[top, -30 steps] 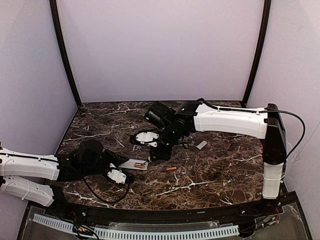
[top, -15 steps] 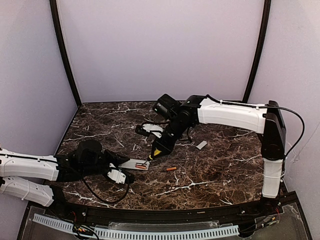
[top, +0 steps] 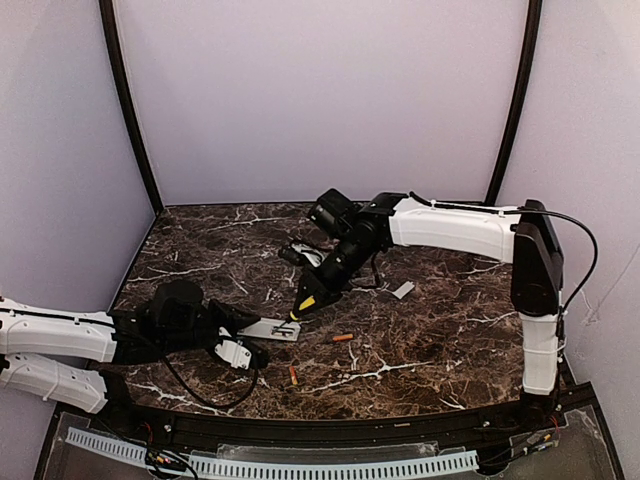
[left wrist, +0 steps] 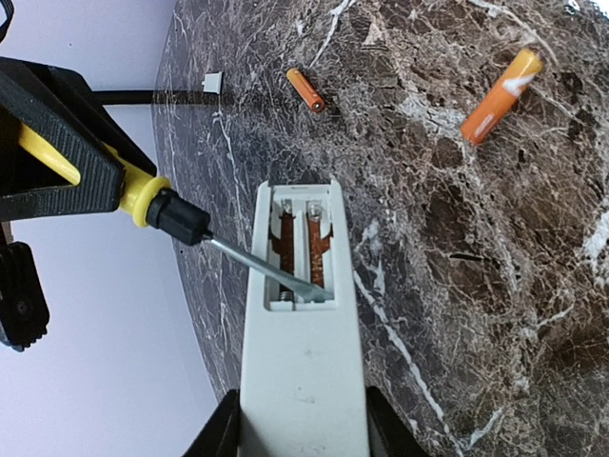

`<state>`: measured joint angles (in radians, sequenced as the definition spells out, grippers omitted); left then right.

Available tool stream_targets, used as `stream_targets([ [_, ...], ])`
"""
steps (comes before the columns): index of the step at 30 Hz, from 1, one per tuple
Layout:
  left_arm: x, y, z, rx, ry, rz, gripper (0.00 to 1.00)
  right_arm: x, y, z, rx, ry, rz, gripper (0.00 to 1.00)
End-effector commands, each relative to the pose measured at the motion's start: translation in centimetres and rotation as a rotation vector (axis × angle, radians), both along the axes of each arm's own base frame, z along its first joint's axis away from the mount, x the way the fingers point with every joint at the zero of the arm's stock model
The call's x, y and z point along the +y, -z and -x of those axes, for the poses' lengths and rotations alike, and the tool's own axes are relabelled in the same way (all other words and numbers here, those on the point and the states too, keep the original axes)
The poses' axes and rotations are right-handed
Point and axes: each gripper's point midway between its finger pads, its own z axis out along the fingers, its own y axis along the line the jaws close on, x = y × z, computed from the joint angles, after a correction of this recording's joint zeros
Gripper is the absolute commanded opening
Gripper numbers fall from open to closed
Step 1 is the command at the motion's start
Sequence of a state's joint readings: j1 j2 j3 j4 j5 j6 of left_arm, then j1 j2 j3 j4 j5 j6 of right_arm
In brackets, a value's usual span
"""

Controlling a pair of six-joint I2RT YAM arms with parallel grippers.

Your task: Unload the batteries from the remote control

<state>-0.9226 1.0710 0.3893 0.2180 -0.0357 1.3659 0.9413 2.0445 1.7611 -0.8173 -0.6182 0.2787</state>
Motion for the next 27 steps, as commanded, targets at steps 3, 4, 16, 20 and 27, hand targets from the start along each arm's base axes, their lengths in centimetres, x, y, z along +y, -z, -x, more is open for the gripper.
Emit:
stream_targets([
  [3,-2.0,-4.8,-0.9,-0.117,0.025,0.143,0.0,1.3,-0.8,0.0,0.111,0.061,-0.062,0.0],
  [4,-2.0,-4.7,-0.9,-0.116,0.025,0.14,0.0,1.3,-0.9,-0.1,0.104,0.063,-0.062,0.0],
  [16,-1.9,-4.0,-1.3,-0.086,-0.004,0.124,0.0,-1.6,-2.8,-0.8,-0.093,0.052,-0.011,0.0],
  [20,-1.9,-4.1,-1.7,-0.081,-0.029,0.137,0.0,-3.0,-4.0,-0.6,-0.147,0.06,0.003,0.0],
  [27,-2.0,-4.1,-2.3,-0.055,-0.071,0.158,0.0,-5.6,-5.9,-0.5,-0.225,0.095,0.03,0.0],
])
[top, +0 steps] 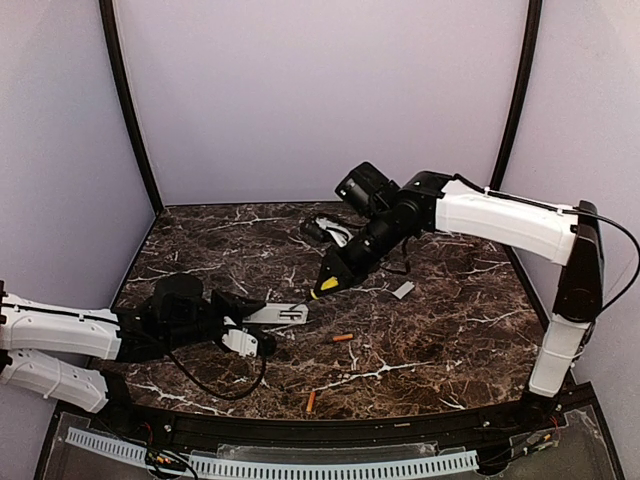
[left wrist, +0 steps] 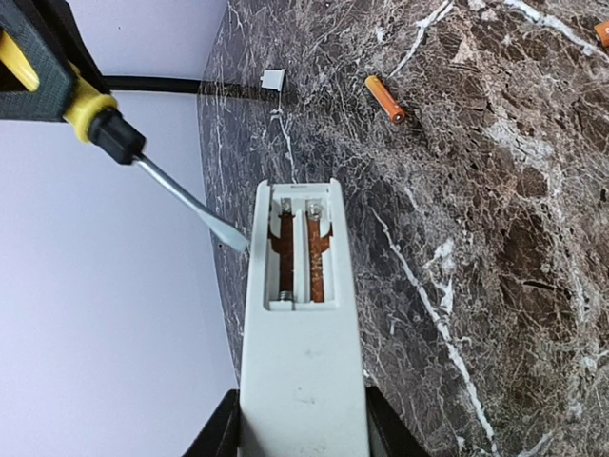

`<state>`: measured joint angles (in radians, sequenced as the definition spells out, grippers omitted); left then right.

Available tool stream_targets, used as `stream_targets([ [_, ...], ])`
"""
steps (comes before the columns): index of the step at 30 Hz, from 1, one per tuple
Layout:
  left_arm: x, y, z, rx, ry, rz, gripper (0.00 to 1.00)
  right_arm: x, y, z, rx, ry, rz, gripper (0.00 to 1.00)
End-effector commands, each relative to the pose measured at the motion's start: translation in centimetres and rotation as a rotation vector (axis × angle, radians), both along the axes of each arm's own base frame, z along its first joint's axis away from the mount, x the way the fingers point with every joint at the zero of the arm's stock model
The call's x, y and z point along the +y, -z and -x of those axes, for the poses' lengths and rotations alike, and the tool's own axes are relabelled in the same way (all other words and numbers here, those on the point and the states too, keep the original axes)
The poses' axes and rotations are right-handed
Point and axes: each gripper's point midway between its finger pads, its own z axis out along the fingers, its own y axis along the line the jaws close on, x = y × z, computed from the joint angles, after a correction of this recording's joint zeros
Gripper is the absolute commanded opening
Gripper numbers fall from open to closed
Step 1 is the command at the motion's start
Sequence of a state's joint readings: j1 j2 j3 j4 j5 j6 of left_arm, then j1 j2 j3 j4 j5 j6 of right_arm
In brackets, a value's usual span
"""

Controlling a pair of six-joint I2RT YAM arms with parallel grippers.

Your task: Unload the batteries from the remote control

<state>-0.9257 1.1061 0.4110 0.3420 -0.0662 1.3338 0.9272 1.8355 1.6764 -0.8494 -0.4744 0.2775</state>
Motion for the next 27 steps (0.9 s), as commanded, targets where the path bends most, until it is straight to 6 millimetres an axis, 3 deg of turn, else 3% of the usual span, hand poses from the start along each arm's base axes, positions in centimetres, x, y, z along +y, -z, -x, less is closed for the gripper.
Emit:
stream_targets([
  [1,-0.7,-1.5,-0.9,0.009,-0.038,0.06,0.0,-2.1,-1.3,0.1,-0.078,0.024,0.03,0.0],
  [9,-0.4,-2.6,-2.9,0.026,-0.154,0.108,0.0,-6.3,-3.0,-1.8,-0.218,0.178,0.048,0.0],
  [14,0.0,-4.2,-4.2,0.018,-0.247,0.166,0.0,-8.6,-2.7,-3.8,-0.335,0.32,0.074,0.0],
  [18,-0.2,-6.0,-4.3,0.121,-0.311,0.308,0.0,-10.8,-2.6,-5.6,-0.44,0.446,0.109,0.0],
  [23,0.6,-8.8,-5.4,0.34,-0.534,0.593,0.0,-12.5,-2.2,-6.7,-0.532,0.554,0.079,0.0],
  [27,1.9,-8.4,-6.1,0.445,-0.707,0.696,0.0,-13.8,-0.8,-7.2,-0.576,0.631,0.074,0.0],
])
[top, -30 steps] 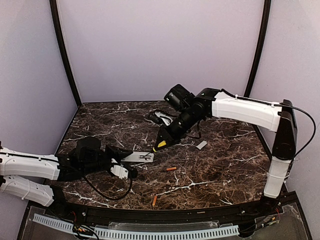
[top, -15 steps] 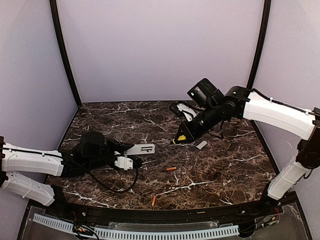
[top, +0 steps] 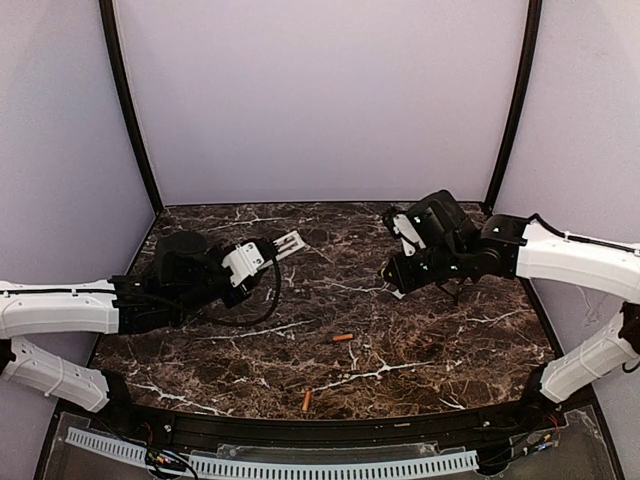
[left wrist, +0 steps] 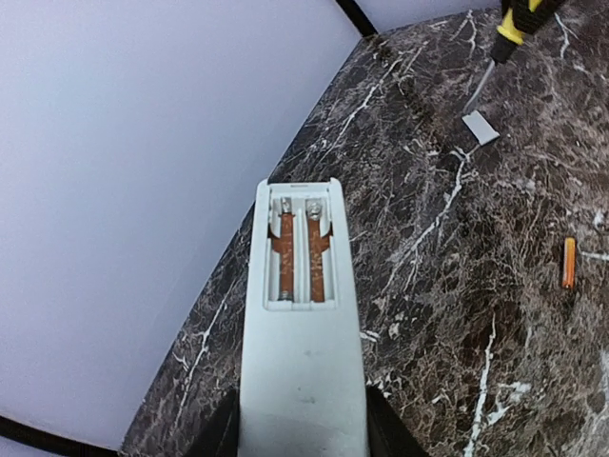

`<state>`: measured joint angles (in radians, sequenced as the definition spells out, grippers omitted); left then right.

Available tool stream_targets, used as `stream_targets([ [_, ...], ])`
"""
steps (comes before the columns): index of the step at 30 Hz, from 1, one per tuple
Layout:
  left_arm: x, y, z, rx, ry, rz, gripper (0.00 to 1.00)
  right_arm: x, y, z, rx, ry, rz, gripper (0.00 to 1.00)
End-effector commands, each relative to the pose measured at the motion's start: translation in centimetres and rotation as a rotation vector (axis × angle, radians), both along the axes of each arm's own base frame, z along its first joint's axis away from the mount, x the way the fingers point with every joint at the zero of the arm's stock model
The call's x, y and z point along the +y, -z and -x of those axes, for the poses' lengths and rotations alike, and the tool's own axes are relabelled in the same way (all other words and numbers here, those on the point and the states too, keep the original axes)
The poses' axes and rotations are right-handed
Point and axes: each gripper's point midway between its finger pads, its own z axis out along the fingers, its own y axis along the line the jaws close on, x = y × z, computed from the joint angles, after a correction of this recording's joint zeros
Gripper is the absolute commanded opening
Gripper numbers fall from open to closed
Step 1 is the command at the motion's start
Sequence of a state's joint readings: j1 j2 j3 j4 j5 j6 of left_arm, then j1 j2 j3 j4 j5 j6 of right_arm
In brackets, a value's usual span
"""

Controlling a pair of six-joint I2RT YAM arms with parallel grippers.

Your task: Unload the batteries from the remote control

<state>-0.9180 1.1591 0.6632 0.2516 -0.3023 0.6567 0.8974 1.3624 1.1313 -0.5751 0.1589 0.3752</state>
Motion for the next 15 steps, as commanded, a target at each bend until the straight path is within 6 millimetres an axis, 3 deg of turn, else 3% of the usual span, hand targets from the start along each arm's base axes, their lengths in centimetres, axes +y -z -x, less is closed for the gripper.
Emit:
stream_targets([
  [1,2.5,-0.1,-0.8,0.202,-0.264,0.24,0.0,-1.1,-0.8,-2.5,-0.142,0.143,-0.065,0.0],
  [10,6.9,2.8,-1.6,0.27,-0.602,0.447,0.0,-2.7,0.6,-4.8,-0.241,0.308,-0.067,0.0],
  [15,9.4,5.8,-1.4,0.281,-0.757,0.472,0.0,-1.9,2.1,-6.0,-0.247,0.326,-0.051,0.0],
])
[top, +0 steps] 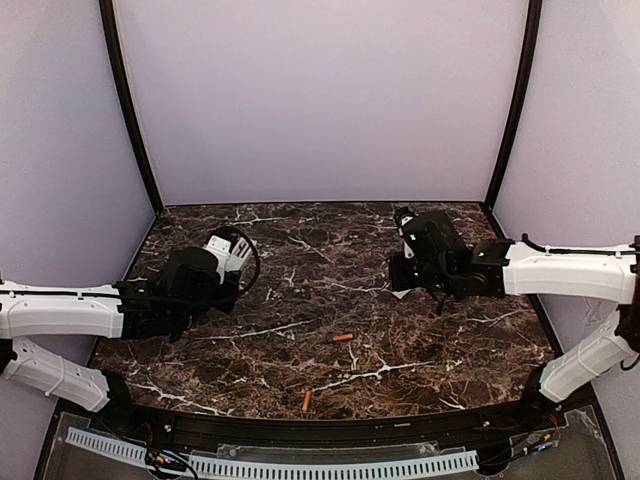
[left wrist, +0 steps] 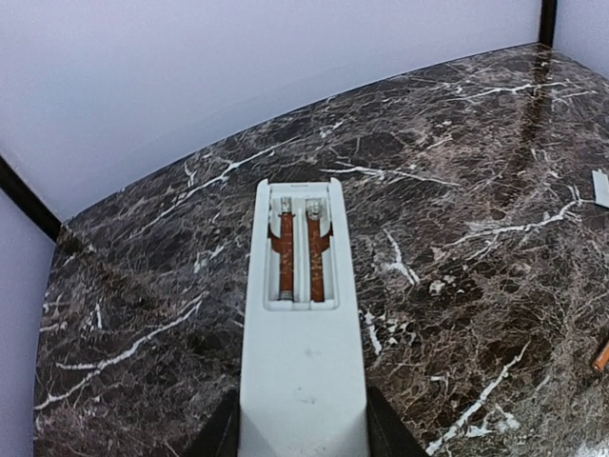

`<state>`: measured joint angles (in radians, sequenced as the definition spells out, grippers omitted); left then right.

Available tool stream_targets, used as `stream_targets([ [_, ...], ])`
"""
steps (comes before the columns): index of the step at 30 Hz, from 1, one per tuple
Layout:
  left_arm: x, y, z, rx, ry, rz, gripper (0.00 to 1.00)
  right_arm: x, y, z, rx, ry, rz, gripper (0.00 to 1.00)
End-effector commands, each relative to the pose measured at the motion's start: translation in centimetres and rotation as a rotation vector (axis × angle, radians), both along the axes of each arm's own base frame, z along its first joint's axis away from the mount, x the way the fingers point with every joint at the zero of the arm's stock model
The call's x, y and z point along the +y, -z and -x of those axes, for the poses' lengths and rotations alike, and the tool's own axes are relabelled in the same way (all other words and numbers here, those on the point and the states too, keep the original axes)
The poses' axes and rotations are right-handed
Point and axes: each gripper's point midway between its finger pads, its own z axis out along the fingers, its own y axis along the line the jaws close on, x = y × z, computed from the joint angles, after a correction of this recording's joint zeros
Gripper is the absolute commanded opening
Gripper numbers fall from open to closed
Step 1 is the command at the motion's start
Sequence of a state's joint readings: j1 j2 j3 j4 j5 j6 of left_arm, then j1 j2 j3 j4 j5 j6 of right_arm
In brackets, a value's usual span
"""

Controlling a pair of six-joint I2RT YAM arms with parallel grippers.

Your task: Unload the batteries from the remote control

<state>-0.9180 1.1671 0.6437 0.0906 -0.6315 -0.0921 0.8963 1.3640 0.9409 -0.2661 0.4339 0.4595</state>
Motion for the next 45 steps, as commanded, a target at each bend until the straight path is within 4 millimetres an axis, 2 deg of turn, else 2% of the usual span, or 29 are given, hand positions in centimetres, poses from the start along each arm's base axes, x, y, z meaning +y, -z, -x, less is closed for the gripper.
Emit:
stream_targets([
  [1,3.5,2.8,0.1,0.033,-0.216,0.039,0.0,0.7,0.5,-2.2,-0.054,0.072,-0.019,0.0],
  [7,4.4,5.7,0.4,0.068,-0.264,0.028,0.0,1.9,2.1,-3.7,-0.08,0.072,-0.011,0.0],
  [16,4.8,8.7,0.6,0.113,-0.298,0.018,0.0,3.8,4.9,-5.1,-0.094,0.009,-0.048,0.0],
  [21,5.1,9.6,0.8,0.122,-0.311,0.018,0.02,4.4,6.7,-5.1,-0.067,-0.026,-0.071,0.0],
  [29,5.4,10.7,1.1,0.133,-0.315,0.013,0.12,4.8,9.5,-4.8,-0.003,-0.047,-0.062,0.0],
  [40,5.4,11.6,1.4,0.158,-0.311,0.018,0.35,5.2,12.6,-4.2,0.084,-0.063,-0.045,0.0],
  [44,5.5,11.9,1.6,0.169,-0.314,0.024,0.49,5.2,13.6,-3.9,0.114,-0.061,-0.039,0.0],
  [45,5.5,11.9,1.6,0.171,-0.319,0.031,0.57,5.2,13.8,-3.8,0.121,-0.062,-0.039,0.0],
])
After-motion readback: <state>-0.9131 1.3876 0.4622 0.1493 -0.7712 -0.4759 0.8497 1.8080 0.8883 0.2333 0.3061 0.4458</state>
